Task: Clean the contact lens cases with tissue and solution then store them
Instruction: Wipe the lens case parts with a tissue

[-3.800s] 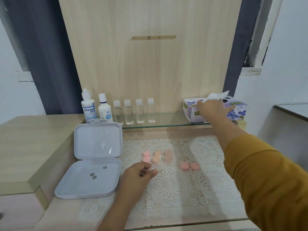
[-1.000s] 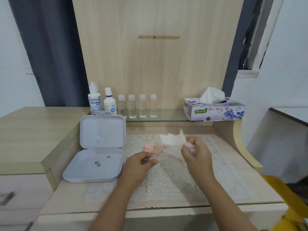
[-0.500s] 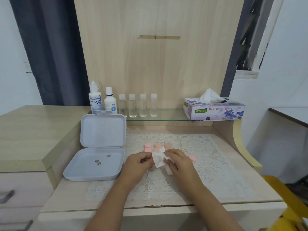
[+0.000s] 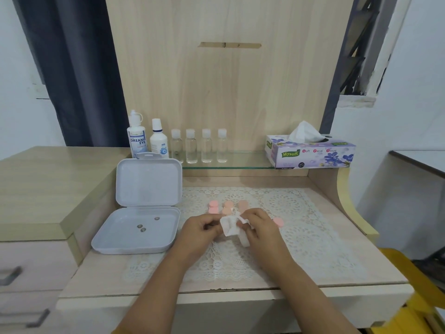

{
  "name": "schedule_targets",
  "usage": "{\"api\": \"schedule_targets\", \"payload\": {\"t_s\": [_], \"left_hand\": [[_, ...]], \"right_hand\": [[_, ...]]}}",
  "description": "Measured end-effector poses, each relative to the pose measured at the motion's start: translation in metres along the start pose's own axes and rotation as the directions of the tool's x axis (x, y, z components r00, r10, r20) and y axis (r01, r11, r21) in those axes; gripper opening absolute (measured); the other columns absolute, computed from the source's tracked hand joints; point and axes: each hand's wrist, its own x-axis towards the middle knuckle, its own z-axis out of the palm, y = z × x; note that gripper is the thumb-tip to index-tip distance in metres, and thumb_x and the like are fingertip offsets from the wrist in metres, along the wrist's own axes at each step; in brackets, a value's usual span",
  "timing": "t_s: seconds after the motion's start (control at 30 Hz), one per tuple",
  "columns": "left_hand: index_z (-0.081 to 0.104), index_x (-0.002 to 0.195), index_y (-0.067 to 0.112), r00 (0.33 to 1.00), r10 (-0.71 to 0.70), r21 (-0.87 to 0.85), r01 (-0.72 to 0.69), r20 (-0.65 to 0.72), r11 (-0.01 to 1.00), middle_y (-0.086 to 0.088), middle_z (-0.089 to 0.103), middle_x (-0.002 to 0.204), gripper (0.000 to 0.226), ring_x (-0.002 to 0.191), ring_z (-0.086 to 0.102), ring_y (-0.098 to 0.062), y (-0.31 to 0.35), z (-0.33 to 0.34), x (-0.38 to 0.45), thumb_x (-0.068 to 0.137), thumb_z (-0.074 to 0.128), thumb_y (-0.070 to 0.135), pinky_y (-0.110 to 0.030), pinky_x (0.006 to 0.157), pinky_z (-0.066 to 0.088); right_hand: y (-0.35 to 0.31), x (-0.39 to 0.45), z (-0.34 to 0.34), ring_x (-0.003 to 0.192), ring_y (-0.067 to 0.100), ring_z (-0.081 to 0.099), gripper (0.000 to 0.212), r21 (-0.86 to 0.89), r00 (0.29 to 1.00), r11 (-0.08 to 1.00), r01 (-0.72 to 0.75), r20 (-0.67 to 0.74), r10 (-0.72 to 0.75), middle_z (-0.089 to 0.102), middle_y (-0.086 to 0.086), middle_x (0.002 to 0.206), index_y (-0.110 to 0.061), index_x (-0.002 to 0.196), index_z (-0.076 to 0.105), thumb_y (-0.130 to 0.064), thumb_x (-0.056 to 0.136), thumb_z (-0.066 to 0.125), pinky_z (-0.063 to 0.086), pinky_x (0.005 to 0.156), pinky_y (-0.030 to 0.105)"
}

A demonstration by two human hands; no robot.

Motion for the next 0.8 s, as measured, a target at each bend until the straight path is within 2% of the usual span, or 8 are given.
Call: {"api": "schedule_targets", "payload": {"t_s": [0.1, 0.2, 0.3, 0.37, 0.43, 0.57, 0.67, 0.8], "left_hand": [[0.074, 0.103, 0.022, 1.000, -0.006, 0.027, 0.007, -0.028, 1.000, -0.012, 0.070, 0.097, 0.023, 0.088, 0.065, -0.019, -0.002, -0.001, 0.000, 0.085, 0.070, 0.008, -0.032, 0.090, 0.053], [0.074, 0.107, 0.020, 1.000, -0.004, 0.023, 0.004, -0.005, 1.000, 0.004, 0.061, 0.075, 0.027, 0.072, 0.056, -0.005, -0.004, -0.001, 0.001, 0.083, 0.071, 0.009, -0.023, 0.078, 0.051], [0.073, 0.105, 0.014, 1.000, -0.015, 0.005, 0.015, -0.018, 1.000, 0.008, 0.057, 0.069, 0.023, 0.069, 0.054, -0.007, -0.004, 0.000, 0.002, 0.083, 0.071, 0.006, -0.020, 0.074, 0.049], [0.073, 0.101, 0.015, 0.999, -0.014, 0.011, 0.015, -0.039, 1.000, 0.002, 0.061, 0.077, 0.019, 0.076, 0.059, -0.011, -0.004, -0.001, 0.002, 0.084, 0.070, 0.007, -0.020, 0.079, 0.052], [0.071, 0.099, 0.020, 0.998, -0.008, 0.008, 0.008, -0.055, 1.000, -0.005, 0.067, 0.090, 0.018, 0.089, 0.064, -0.017, -0.005, -0.001, 0.002, 0.086, 0.068, 0.008, -0.024, 0.086, 0.054], [0.070, 0.096, 0.026, 0.999, -0.007, 0.007, 0.008, -0.046, 1.000, -0.008, 0.068, 0.097, 0.020, 0.098, 0.065, -0.023, -0.006, -0.002, 0.003, 0.088, 0.066, 0.008, -0.028, 0.090, 0.054], [0.069, 0.094, 0.024, 0.999, -0.007, 0.014, 0.007, -0.035, 1.000, -0.013, 0.067, 0.097, 0.020, 0.100, 0.064, -0.027, -0.005, -0.001, 0.002, 0.088, 0.066, 0.006, -0.024, 0.087, 0.054], [0.070, 0.096, 0.025, 0.999, -0.009, 0.060, 0.011, -0.031, 0.998, -0.018, 0.066, 0.105, 0.019, 0.104, 0.063, -0.029, -0.007, -0.002, 0.003, 0.087, 0.067, 0.008, -0.030, 0.093, 0.053]], "right_hand": [[0.002, 0.000, -0.004, 0.083, -0.005, 0.052, 0.014, 0.064, 0.976, 0.995, -0.079, -0.200, 0.091, 0.055, -0.012, 0.091, -0.019, 0.093, 0.063, -0.007, 0.095, 0.056, 0.036, 0.075, 0.003], [0.004, 0.000, -0.006, 0.089, -0.006, 0.051, 0.015, 0.086, 0.935, 0.988, -0.126, -0.323, 0.147, 0.054, -0.014, 0.095, -0.016, 0.104, 0.064, -0.008, 0.095, 0.055, 0.035, 0.076, 0.000], [0.004, -0.002, -0.001, 0.094, -0.001, 0.053, 0.017, -0.032, 0.979, 0.999, 0.007, -0.206, -0.014, 0.058, -0.010, 0.102, -0.011, 0.105, 0.068, -0.005, 0.092, 0.058, 0.036, 0.083, 0.003], [0.005, -0.005, 0.004, 0.106, 0.006, 0.052, 0.021, -0.122, 0.992, 0.987, 0.103, -0.059, -0.111, 0.057, -0.006, 0.113, -0.009, 0.111, 0.068, -0.015, 0.093, 0.059, 0.034, 0.090, 0.006], [0.005, -0.007, 0.006, 0.114, 0.008, 0.050, 0.029, -0.161, 0.990, 0.976, 0.143, 0.017, -0.142, 0.054, -0.003, 0.123, -0.009, 0.119, 0.066, -0.022, 0.094, 0.059, 0.035, 0.093, 0.011], [0.003, -0.006, 0.007, 0.102, 0.013, 0.052, 0.022, -0.195, 0.991, 0.972, 0.131, 0.026, -0.129, 0.054, -0.002, 0.117, -0.008, 0.112, 0.066, -0.014, 0.092, 0.059, 0.049, 0.083, 0.030], [0.003, -0.003, 0.008, 0.108, 0.019, 0.048, 0.022, -0.225, 0.992, 0.971, 0.075, 0.114, -0.051, 0.048, 0.002, 0.121, -0.011, 0.115, 0.060, -0.009, 0.094, 0.051, 0.042, 0.088, 0.029], [0.005, -0.005, 0.012, 0.096, 0.016, 0.050, 0.012, -0.345, 0.968, 0.905, 0.248, 0.126, -0.217, 0.052, -0.001, 0.104, -0.007, 0.095, 0.065, -0.001, 0.085, 0.063, 0.049, 0.071, 0.027]]}}
